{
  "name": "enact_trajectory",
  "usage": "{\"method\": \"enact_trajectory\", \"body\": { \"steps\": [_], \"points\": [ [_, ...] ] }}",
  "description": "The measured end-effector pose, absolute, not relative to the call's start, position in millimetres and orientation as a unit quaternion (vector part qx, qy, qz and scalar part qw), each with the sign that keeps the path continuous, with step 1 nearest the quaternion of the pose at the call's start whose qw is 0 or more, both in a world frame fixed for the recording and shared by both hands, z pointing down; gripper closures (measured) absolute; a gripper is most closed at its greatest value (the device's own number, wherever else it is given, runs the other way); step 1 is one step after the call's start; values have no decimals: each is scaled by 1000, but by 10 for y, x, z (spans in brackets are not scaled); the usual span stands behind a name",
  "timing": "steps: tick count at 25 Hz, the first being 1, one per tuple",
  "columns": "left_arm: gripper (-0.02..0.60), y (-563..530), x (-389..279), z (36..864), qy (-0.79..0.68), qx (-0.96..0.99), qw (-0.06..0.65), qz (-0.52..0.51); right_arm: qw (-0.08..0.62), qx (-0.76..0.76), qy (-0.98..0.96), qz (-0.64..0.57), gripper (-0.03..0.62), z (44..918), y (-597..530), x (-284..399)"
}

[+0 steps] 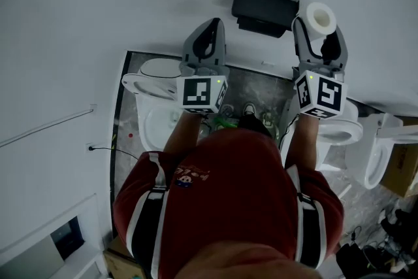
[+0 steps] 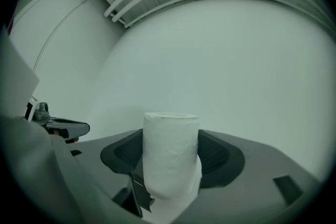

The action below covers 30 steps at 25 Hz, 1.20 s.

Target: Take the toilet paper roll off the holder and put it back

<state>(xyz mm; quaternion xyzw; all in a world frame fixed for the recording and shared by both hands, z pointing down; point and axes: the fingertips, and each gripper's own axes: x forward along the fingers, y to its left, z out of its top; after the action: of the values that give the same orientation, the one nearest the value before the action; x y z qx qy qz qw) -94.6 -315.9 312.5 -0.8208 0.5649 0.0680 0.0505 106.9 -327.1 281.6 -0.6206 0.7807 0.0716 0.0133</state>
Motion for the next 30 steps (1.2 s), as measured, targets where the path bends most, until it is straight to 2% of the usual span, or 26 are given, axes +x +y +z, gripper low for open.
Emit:
{"method": "enact_trajectory", "body": {
  "steps": [13, 19, 30],
  "points": [
    [563, -2965, -773, 3332, 549, -833, 46, 45, 20, -650, 759, 29, 273, 3200, -2895, 1336],
    [563, -2896, -742, 3401, 551, -832, 44, 39, 0, -646, 763, 12, 273, 3421, -2878, 1341],
    [563, -2882, -742, 3335, 560, -826, 55, 38, 11, -634, 773, 16, 273, 3392, -2919, 1339]
  ]
}}
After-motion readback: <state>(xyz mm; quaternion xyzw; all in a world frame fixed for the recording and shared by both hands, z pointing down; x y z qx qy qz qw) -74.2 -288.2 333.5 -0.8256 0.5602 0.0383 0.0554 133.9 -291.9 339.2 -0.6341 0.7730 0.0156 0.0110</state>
